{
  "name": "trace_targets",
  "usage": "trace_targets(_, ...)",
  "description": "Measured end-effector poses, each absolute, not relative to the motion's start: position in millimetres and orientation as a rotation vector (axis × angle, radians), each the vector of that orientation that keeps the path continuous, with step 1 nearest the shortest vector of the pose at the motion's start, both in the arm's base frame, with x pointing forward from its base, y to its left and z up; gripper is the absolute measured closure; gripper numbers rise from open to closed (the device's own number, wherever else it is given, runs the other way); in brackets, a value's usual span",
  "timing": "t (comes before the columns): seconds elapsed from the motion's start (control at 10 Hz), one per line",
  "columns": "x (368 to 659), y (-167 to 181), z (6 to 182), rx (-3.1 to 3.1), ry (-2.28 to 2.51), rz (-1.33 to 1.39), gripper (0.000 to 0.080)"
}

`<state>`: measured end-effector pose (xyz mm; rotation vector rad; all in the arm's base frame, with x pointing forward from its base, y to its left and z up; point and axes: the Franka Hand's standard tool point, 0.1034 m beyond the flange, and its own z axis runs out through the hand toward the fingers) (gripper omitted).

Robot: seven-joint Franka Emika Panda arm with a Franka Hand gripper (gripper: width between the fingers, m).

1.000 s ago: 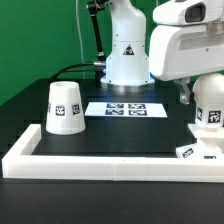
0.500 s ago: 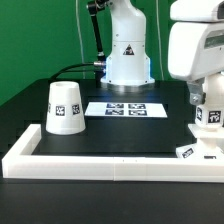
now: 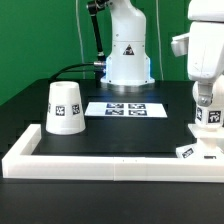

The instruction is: Assemble lamp

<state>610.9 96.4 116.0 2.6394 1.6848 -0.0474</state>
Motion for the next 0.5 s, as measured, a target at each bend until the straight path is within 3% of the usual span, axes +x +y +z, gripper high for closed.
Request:
trace_targets(0.3, 611.1, 95.3, 115.9, 2.667, 1.64, -0.047, 0.0222)
trace_targets(0.5, 610.1, 94.7, 115.6, 2.822, 1.359, -0.038, 0.0222)
